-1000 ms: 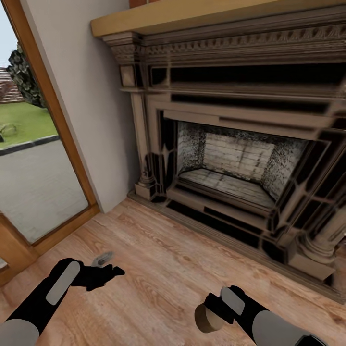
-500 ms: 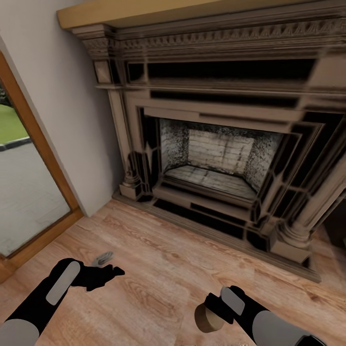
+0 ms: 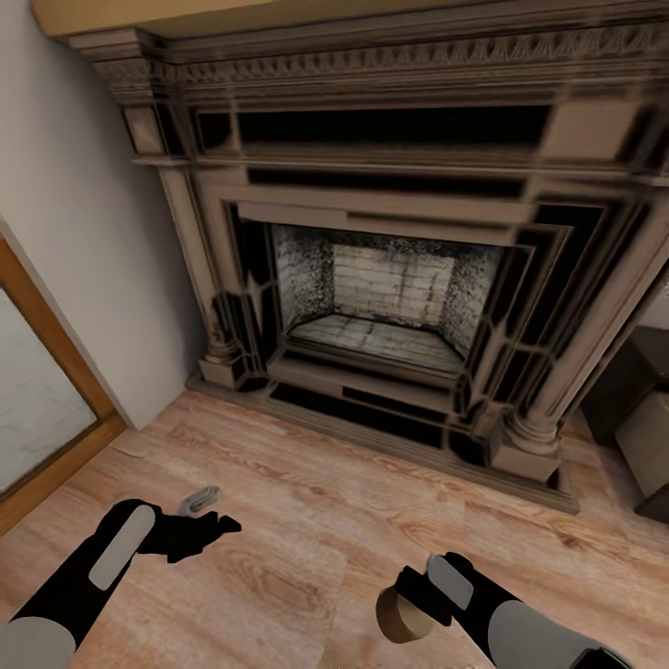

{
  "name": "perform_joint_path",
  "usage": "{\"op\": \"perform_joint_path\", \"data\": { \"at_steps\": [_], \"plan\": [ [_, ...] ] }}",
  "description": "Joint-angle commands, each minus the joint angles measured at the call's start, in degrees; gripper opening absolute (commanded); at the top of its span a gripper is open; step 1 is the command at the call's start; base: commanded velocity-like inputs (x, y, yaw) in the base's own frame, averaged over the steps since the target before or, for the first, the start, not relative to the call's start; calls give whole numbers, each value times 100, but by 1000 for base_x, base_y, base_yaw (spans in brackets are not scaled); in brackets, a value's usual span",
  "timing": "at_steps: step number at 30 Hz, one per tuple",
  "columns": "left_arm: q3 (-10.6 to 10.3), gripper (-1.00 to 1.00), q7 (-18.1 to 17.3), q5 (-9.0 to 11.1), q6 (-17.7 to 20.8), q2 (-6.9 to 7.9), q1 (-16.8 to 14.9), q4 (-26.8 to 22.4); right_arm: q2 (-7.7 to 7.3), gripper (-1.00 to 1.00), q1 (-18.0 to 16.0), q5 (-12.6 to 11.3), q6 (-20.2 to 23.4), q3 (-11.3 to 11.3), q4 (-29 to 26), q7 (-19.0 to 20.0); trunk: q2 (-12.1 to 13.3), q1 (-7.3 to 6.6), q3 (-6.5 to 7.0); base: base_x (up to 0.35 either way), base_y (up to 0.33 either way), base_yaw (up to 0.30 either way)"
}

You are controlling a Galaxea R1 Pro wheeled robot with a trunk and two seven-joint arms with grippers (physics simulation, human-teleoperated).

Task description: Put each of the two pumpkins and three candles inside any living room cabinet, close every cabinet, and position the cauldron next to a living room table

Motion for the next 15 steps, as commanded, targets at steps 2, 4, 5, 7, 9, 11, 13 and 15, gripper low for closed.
{"op": "perform_joint_path", "data": {
  "at_steps": [2,4,5,7,9,11,13,15],
  "plan": [
    [-14,100,48,56,9,7,-1,-7,-2,-100,-5,-46,10,35,-10,-38,-2,-1,-18,0,0,-219],
    [-13,100,48,56,9,7,-1,-7,-2,-100,-7,-46,10,35,-10,-32,-2,-1,-30,0,0,-219],
    [-14,100,48,56,9,7,-1,-7,-2,-100,-7,-46,10,35,-13,-29,-2,-1,-37,0,0,-219],
    [-14,100,48,56,9,7,-1,-7,-2,-100,-8,-46,10,35,-16,-24,-2,-1,-50,0,0,-208],
    [-14,100,48,56,9,7,-1,-7,-2,-100,-6,-46,10,35,-18,-21,-2,-1,-63,0,0,-169],
    [-14,100,48,56,9,7,-1,-7,-2,-100,-7,-43,10,36,-18,-22,-2,-1,-69,0,0,-78],
    [-14,100,48,56,9,4,-1,-7,-2,-100,-6,-40,10,35,-19,-22,-2,-1,-72,0,0,-32],
    [-14,100,48,56,9,6,-1,-7,-2,-100,-4,-42,6,35,-19,-15,-2,-1,-73,0,0,-10]
  ]
}}
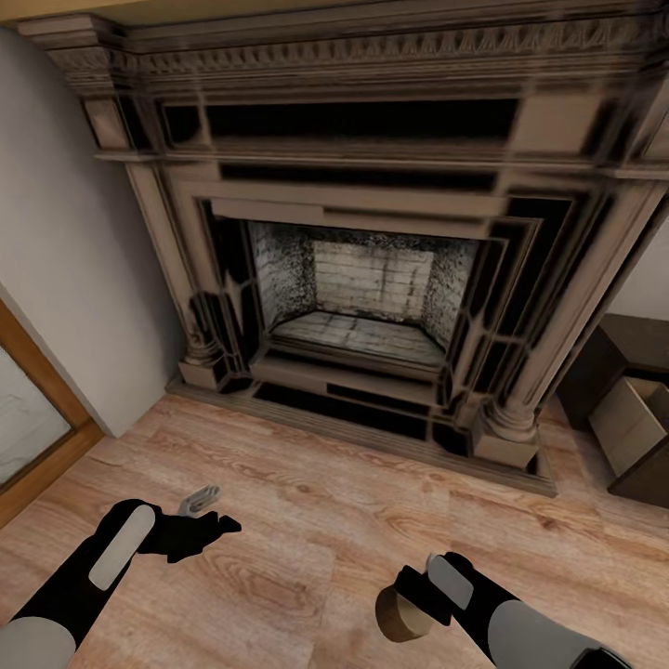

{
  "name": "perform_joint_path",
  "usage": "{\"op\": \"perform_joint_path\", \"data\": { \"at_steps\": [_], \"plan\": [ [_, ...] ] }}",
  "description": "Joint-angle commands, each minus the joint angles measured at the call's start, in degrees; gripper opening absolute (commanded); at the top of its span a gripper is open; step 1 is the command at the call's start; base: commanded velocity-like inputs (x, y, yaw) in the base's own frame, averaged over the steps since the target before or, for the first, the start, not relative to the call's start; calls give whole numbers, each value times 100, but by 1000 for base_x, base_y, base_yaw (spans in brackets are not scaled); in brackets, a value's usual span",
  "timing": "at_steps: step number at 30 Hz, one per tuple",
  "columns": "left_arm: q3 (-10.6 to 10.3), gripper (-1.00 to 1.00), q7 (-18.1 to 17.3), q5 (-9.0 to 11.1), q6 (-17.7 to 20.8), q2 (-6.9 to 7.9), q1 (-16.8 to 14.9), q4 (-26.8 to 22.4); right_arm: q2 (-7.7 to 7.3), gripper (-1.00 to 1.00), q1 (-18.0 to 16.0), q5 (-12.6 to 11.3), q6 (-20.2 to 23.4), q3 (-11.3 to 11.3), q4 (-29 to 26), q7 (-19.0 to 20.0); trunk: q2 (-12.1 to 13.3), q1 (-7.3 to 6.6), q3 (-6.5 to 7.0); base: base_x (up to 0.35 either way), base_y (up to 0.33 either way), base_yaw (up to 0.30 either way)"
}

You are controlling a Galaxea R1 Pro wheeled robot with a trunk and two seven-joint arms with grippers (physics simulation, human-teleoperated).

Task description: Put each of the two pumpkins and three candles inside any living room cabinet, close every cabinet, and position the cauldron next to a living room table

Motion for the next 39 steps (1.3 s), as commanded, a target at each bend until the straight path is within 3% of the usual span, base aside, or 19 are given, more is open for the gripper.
{"op": "perform_joint_path", "data": {
  "at_steps": [1,14,31,39],
  "plan": [
    [-16,100,48,54,8,6,-3,-5,-3,-100,-4,-45,10,36,-11,-40,-2,-1,-5,0,0,-2],
    [-16,100,48,54,8,7,-3,-5,-3,-100,-6,-124,16,36,-11,-37,-2,-1,-5,0,0,-56],
    [-16,100,48,54,8,5,-3,-5,-50,-100,-5,-217,33,29,-11,-85,680,-374,300,0,0,-255],
    [-16,100,48,54,8,7,-3,-5,-124,-100,-5,-520,28,36,-11,-60,1001,-550,434,0,0,-144]
  ]
}}
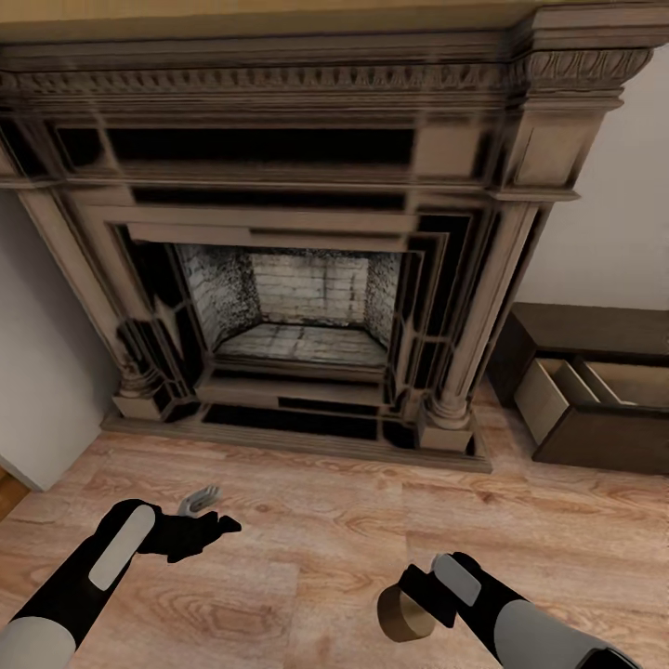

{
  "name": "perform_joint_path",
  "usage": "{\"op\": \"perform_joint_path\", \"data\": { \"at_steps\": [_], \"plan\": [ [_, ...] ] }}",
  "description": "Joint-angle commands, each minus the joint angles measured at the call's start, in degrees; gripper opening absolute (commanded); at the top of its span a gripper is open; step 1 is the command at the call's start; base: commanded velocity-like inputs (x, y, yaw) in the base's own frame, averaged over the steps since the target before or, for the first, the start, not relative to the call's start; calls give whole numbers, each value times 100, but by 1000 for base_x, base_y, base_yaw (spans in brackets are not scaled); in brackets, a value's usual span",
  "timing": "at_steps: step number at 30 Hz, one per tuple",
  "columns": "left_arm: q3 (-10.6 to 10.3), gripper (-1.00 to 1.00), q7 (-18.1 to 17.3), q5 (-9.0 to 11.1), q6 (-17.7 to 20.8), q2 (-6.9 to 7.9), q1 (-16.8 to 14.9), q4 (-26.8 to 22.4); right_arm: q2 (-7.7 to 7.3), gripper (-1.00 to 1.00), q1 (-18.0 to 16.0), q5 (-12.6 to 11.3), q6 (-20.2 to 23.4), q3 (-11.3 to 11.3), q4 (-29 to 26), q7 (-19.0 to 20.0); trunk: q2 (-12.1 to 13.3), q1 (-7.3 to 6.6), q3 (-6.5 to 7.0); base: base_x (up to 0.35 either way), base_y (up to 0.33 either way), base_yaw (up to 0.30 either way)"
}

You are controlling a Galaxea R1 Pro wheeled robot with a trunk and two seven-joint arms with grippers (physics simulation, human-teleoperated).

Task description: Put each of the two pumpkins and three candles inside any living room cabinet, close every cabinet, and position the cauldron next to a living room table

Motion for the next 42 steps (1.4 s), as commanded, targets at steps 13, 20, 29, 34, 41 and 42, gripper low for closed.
{"op": "perform_joint_path", "data": {
  "at_steps": [13,20,29,34,41,42],
  "plan": [
    [-21,100,53,52,9,-2,-3,-6,-7,-100,-1,-57,10,32,-15,-35,521,-287,228,0,0,-4],
    [-24,100,56,52,9,-3,-3,-6,-7,-100,0,-50,6,38,-15,-29,802,-441,353,0,0,0],
    [-24,100,60,49,9,-3,-3,-6,-7,-100,1,-29,3,41,-15,-43,1163,-638,515,0,0,0],
    [-30,100,90,20,6,5,-3,-6,-7,-100,-2,5,19,47,-15,-57,1363,-748,605,0,0,-1],
    [-268,100,197,-251,-49,6,-3,49,-69,-100,3,22,24,111,22,-42,1644,-902,730,0,0,-164],
    [-285,100,242,-342,-60,3,-3,55,-136,-100,4,22,22,117,29,-37,1684,-924,747,0,0,-207]
  ]
}}
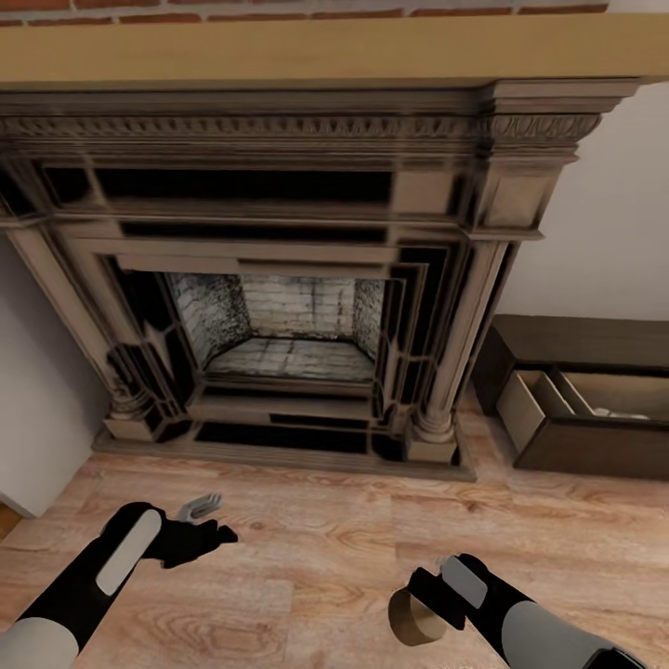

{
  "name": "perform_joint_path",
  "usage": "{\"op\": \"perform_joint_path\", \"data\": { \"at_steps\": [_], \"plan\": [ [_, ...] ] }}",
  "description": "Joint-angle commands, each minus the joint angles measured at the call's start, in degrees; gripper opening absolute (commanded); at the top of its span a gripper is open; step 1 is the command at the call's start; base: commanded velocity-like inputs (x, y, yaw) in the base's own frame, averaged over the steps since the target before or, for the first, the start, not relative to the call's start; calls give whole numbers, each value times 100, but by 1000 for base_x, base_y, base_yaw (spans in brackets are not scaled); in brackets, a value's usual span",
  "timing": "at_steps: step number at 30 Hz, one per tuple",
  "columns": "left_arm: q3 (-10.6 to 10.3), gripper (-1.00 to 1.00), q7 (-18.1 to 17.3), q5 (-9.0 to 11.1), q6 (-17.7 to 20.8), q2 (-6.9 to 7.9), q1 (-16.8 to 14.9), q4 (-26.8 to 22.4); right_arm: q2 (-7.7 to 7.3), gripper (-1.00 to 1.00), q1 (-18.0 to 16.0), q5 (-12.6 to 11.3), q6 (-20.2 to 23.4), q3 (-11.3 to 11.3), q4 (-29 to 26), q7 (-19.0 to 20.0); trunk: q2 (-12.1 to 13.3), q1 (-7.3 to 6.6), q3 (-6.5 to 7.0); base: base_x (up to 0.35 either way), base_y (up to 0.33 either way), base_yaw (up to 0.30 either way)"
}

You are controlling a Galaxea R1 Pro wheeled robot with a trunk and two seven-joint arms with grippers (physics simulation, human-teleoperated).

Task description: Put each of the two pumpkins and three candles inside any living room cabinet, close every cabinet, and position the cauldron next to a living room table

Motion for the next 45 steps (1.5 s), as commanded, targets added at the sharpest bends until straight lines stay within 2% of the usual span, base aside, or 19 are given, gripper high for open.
{"op": "perform_joint_path", "data": {
  "at_steps": [1,2,4,6,9,12,18,39,45],
  "plan": [
    [-25,100,118,-26,-2,6,-2,-5,-72,-100,7,-104,10,31,-11,-32,39,-23,12,0,0,-167],
    [-26,100,146,-62,-5,5,-2,-3,-105,-100,11,-104,7,32,-9,-30,79,-45,28,0,0,-144],
    [-28,100,236,-167,-16,6,-2,0,-312,-100,22,-99,-6,39,8,-5,160,-89,60,0,0,-73],
    [-28,100,264,-199,-24,8,-2,1,-448,-100,30,-96,-58,44,18,4,240,-133,87,0,0,-11],
    [-42,100,283,-223,-32,9,-2,1,-533,-100,35,-96,-165,46,34,-3,360,-199,135,0,0,8],
    [-46,100,287,-267,-36,9,-2,2,-548,-100,38,-100,-361,47,29,0,480,-265,187,0,0,2],
    [-47,100,288,-307,-37,2,-2,1,-554,-100,69,-103,-707,43,75,2,480,-265,174,0,0,-141],
    [-47,100,288,-294,-37,0,-2,-7,-554,-100,80,-147,-825,38,350,30,480,-265,83,0,0,-252],
    [-53,100,281,-289,-37,1,-2,-15,-554,-100,80,-159,-855,31,478,170,480,-265,52,0,0,-249]
  ]
}}
